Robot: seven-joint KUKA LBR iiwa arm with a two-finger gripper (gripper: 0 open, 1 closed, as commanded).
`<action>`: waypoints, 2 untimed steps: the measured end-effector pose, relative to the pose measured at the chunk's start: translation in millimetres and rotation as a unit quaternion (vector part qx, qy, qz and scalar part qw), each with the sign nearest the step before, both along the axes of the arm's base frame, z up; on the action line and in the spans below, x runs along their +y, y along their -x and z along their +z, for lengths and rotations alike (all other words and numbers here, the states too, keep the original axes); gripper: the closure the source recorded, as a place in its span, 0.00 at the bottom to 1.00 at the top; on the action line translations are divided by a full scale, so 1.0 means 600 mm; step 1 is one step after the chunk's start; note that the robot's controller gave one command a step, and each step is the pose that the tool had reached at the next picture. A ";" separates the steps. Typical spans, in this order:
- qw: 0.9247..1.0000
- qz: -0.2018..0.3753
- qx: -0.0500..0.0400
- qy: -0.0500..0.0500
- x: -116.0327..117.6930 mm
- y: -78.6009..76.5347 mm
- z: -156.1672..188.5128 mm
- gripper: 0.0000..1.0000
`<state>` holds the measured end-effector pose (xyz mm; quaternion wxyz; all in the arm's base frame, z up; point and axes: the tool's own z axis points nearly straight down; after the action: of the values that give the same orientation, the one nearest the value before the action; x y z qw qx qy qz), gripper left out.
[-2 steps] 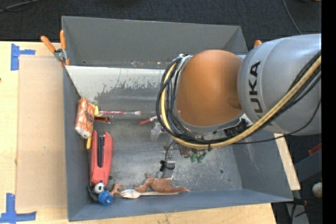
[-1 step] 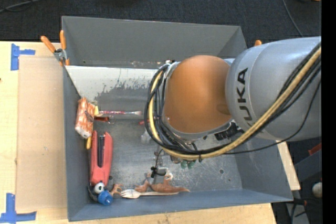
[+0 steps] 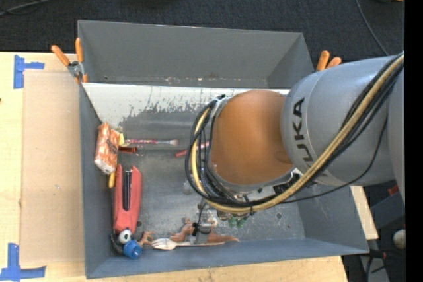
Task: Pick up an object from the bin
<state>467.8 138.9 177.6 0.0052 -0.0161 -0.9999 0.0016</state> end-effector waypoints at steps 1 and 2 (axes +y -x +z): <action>0.999 0.045 -0.004 -0.002 -0.081 -0.014 -0.091 0.00; 1.000 0.015 -0.008 -0.003 -0.109 -0.024 -0.179 0.00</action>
Offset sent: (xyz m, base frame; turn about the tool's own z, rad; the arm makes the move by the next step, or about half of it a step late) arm 0.0126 -0.0654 -0.1076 -0.0327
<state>482.2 73.5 70.2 -0.0032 -0.0010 -1.0000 -0.0016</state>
